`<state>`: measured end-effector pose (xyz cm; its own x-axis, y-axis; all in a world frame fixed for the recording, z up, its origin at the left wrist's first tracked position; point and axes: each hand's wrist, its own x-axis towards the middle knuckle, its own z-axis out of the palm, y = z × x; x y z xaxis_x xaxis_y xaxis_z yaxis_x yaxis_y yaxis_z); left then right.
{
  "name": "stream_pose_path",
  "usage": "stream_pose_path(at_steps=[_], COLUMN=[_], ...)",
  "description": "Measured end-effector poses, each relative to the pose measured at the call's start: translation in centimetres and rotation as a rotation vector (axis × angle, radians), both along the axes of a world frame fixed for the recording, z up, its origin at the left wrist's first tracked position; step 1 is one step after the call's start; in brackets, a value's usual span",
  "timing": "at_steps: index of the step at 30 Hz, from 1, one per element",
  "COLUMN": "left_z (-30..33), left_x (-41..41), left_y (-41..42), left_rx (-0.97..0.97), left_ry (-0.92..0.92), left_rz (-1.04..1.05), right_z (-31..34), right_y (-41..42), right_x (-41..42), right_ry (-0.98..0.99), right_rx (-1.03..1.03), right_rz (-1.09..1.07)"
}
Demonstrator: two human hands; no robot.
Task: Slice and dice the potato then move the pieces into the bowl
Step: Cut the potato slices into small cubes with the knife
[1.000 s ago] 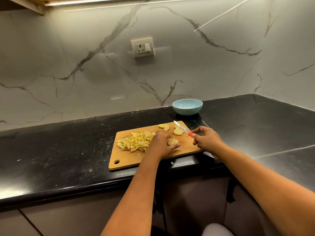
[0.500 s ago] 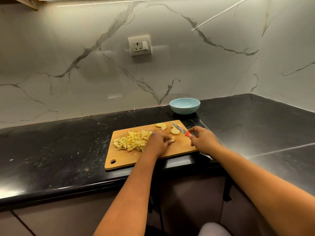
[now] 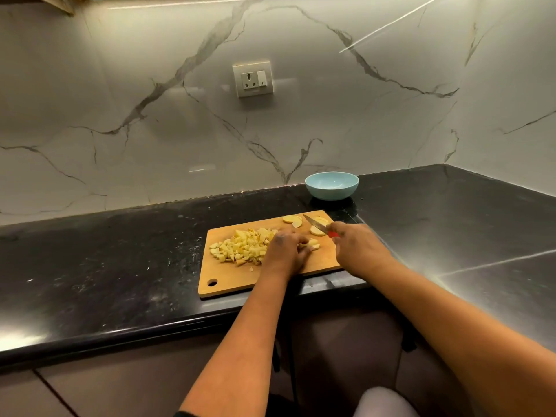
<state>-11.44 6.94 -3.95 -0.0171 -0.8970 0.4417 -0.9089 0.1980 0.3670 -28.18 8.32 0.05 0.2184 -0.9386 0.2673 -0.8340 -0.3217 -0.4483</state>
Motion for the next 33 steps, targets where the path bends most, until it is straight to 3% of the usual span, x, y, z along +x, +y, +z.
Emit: stream_pose_path(at_steps=[5,8,14,24,33], left_z=[0.0,0.0,-0.3,-0.1,-0.3], left_x=[0.0,0.0,0.0,0.0,0.0], left_y=[0.3,0.5,0.5,0.5,0.2], left_rx=[-0.01,-0.039,-0.09,-0.038,-0.033], left_ry=[0.023,0.033,0.031,0.044,0.03], left_rz=[-0.039,-0.067,-0.087,-0.051,-0.09], right_z=[0.1,-1.9,-3.0,-3.4,-3.0], right_y=[0.6,1.9,2.6,3.5,3.9], right_x=[-0.4,-0.2,0.0,1.1,0.5], right_ry=[-0.147,-0.11,-0.233,-0.133,-0.186], right_rx=[0.062,0.099,0.039,0.057,0.008], right_rz=[-0.084,-0.072,-0.096,-0.145,-0.131])
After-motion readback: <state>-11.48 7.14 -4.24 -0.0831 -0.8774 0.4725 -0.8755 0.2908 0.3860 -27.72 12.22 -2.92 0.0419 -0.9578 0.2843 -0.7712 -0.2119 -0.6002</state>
